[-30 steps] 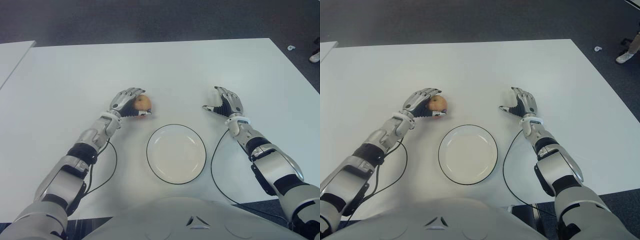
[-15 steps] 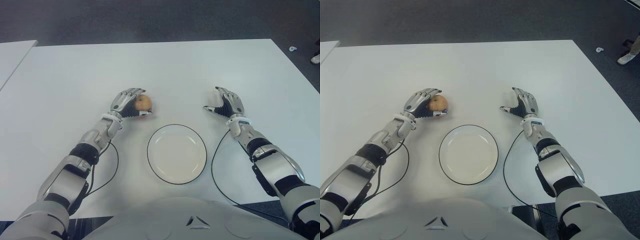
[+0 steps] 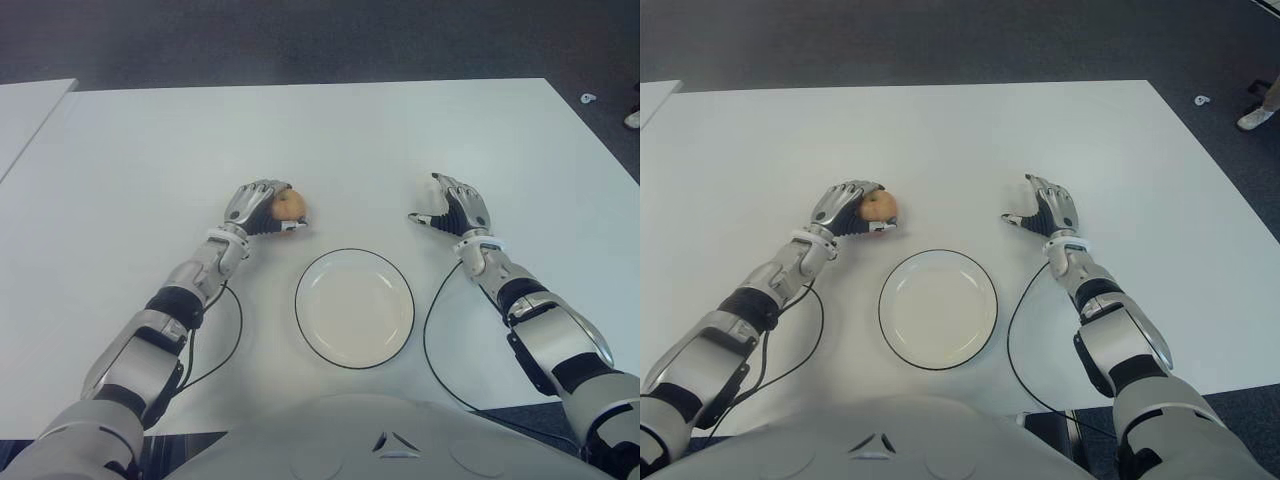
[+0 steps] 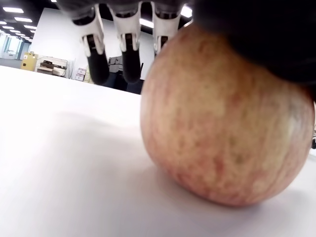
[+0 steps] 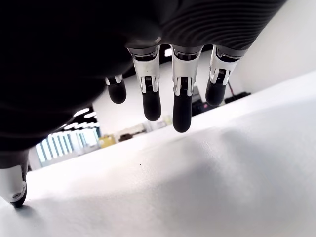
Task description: Put the apples into the plate.
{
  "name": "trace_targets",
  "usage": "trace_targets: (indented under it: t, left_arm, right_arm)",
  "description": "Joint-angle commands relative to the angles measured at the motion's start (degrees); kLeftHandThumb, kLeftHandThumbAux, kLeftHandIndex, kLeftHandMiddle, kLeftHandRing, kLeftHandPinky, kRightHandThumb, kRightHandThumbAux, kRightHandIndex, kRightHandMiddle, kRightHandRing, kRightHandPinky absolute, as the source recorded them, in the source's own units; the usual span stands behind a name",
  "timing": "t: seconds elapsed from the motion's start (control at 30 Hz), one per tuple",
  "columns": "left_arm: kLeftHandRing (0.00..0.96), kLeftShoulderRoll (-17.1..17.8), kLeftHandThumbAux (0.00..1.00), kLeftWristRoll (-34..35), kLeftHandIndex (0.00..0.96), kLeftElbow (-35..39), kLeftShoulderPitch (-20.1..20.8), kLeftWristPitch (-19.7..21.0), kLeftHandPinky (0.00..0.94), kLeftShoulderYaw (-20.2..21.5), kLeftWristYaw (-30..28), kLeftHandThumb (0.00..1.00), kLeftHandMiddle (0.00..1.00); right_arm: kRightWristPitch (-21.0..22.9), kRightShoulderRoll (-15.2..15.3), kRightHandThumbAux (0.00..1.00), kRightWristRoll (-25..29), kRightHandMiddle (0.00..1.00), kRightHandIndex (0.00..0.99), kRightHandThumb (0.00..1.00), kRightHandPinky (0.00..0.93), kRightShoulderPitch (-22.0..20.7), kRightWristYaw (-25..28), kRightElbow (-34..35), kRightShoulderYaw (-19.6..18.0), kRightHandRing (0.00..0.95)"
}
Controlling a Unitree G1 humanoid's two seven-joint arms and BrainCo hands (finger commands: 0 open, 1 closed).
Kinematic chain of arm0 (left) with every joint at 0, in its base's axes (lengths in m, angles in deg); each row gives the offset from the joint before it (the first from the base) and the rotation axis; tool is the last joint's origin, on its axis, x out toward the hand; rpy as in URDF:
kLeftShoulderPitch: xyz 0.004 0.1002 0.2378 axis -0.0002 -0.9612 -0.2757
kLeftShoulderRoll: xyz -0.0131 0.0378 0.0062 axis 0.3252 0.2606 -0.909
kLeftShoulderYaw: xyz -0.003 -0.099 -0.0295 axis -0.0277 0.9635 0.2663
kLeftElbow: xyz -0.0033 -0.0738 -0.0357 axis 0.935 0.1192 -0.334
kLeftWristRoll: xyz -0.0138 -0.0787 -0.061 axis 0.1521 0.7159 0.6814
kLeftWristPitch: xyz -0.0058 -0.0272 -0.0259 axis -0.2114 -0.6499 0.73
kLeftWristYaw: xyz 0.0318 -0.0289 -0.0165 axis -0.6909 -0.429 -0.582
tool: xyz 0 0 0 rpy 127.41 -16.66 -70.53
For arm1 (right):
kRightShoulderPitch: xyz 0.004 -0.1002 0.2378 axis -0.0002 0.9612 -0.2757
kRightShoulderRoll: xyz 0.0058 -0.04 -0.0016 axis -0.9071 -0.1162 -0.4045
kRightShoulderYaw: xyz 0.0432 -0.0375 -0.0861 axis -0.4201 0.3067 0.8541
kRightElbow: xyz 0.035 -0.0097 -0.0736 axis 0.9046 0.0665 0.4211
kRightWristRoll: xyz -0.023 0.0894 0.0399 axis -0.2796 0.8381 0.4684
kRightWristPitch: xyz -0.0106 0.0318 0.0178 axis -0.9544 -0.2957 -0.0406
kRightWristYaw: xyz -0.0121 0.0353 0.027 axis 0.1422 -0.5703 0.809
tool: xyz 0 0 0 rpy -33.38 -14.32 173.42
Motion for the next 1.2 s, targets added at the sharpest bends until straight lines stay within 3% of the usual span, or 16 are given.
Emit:
trace_targets:
  t: [0.03, 0.13, 0.27, 0.5, 0.77, 0.83, 0.9, 1.2]
  left_arm:
    - [0.645, -1.44, 0.641, -4.21, 0.429, -6.4, -1.05, 3.58, 0.69, -4.01, 2.27, 0.658, 0.653]
    - [0.738, -2.06, 0.679, -4.89, 0.441, -7.98, -0.39, 5.1, 0.774, -4.91, 4.82, 0.709, 0.744]
    - [0.771, -2.07, 0.69, -3.32, 0.444, -8.31, -0.41, 4.84, 0.766, -4.55, 4.31, 0.728, 0.786]
    - [0.758, -2.42, 0.693, 0.73, 0.445, -8.48, -0.63, 2.67, 0.708, -3.06, 0.2, 0.738, 0.784]
    - [0.745, -1.76, 0.693, 1.57, 0.445, -6.34, -1.0, 2.86, 0.705, -3.2, -1.07, 0.741, 0.77]
    - [0.734, -1.7, 0.676, 1.75, 0.43, -6.25, -0.98, 2.84, 0.699, -3.2, -1.31, 0.806, 0.61]
    - [0.73, -1.58, 0.67, 1.91, 0.425, -6.02, -1.03, 2.89, 0.691, -3.2, -1.61, 0.828, 0.556]
    - [0.723, -0.97, 0.665, 2.81, 0.42, -5.17, -1.03, 2.77, 0.685, -2.83, -3.12, 0.85, 0.501]
  right_arm:
    - [-0.39, -2.0, 0.562, -1.27, 0.212, 0.075, 0.416, 0.021, 8.53, 0.48, -2.51, 1.25, 0.221]
    - [-0.97, -1.87, 0.564, -1.0, 0.219, 0.085, 0.441, 0.021, 8.66, -0.09, -2.11, 0.93, 0.215]
    - [-1.38, -1.97, 0.568, -0.54, 0.229, 0.094, 0.464, 0.035, 8.85, -0.59, -1.78, 0.34, 0.214]
    - [-1.7, -1.85, 0.578, -0.03, 0.238, 0.102, 0.465, 0.036, 9.12, -0.49, -1.23, -0.67, 0.21]
    - [-1.67, -2.14, 0.582, 0.43, 0.249, 0.108, 0.447, 0.067, 8.97, -0.35, -0.97, -1.49, 0.216]
    - [-1.65, -2.2, 0.583, 0.49, 0.255, 0.112, 0.444, 0.08, 8.93, -0.35, -0.94, -1.6, 0.22]
    - [-1.84, -2.27, 0.584, 0.59, 0.259, 0.114, 0.447, 0.08, 8.98, -0.6, -0.8, -1.75, 0.223]
    - [-1.25, -2.65, 0.6, 0.57, 0.27, 0.115, 0.433, 0.063, 8.75, -0.93, -0.33, -2.02, 0.226]
